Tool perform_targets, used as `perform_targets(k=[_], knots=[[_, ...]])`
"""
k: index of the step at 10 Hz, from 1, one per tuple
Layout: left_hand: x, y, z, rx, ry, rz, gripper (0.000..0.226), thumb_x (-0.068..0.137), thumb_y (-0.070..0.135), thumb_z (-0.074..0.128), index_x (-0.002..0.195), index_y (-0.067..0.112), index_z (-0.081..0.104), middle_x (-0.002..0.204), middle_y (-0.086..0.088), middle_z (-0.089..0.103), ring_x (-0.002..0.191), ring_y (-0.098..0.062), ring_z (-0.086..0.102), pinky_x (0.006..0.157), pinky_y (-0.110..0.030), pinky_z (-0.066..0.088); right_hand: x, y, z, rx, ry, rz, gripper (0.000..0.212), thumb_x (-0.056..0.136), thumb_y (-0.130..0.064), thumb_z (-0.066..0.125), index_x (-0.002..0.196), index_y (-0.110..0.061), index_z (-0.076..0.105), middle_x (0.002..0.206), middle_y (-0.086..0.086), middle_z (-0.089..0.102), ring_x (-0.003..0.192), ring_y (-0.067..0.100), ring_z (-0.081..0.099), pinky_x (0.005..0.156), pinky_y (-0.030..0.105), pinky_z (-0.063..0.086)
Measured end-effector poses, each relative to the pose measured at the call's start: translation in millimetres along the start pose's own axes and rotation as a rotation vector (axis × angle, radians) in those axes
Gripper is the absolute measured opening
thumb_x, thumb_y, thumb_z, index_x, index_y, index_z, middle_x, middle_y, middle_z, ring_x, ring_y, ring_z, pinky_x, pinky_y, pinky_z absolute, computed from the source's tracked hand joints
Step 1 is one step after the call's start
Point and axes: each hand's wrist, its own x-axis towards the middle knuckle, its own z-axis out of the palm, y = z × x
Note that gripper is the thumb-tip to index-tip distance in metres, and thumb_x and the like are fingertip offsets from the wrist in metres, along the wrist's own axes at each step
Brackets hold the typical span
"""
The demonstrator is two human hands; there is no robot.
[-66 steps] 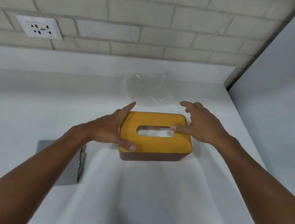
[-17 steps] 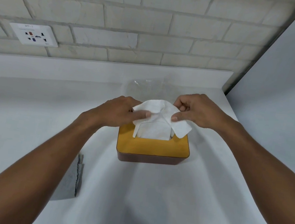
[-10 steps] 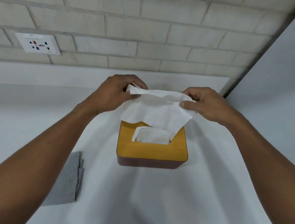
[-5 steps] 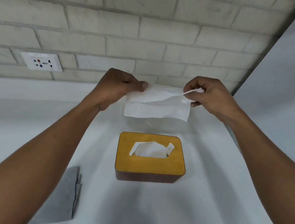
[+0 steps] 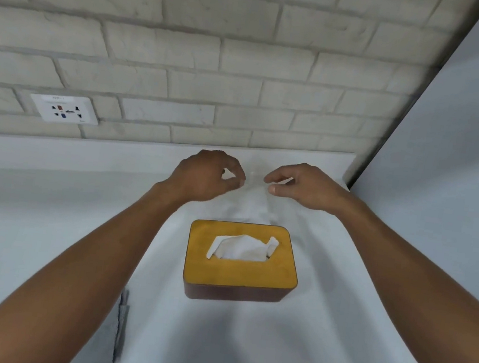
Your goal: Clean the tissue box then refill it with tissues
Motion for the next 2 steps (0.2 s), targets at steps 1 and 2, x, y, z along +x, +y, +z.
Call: perform_targets(k=[1, 2], knots=[[5, 5, 2, 0.071, -0.010, -0.047, 0.017, 0.096, 0.053, 0.067, 0.104, 0.041, 0.075, 0.114, 0.020, 0.072, 0.103, -0.009, 0.066, 0.089, -0.035, 0.055, 1, 1, 5, -0.033, -0.025, -0.003, 0.029, 0.087, -0.042, 0.070, 0.115, -0.037, 0.068, 0.121, -0.012, 0.064, 0.101, 0.003, 0.062, 0.086, 0.022, 0.047], [9, 10, -10, 0.121, -0.034, -0.072, 0.020, 0.094, 0.055, 0.067, 0.104, 0.040, 0.075, 0.113, 0.017, 0.073, 0.106, -0.012, 0.067, 0.092, -0.037, 0.056, 3, -8, 2, -0.065, -0.013, -0.014, 0.028, 0.087, -0.042, 0.070, 0.115, -0.038, 0.067, 0.123, -0.010, 0.064, 0.103, 0.006, 0.062, 0.089, 0.024, 0.048]])
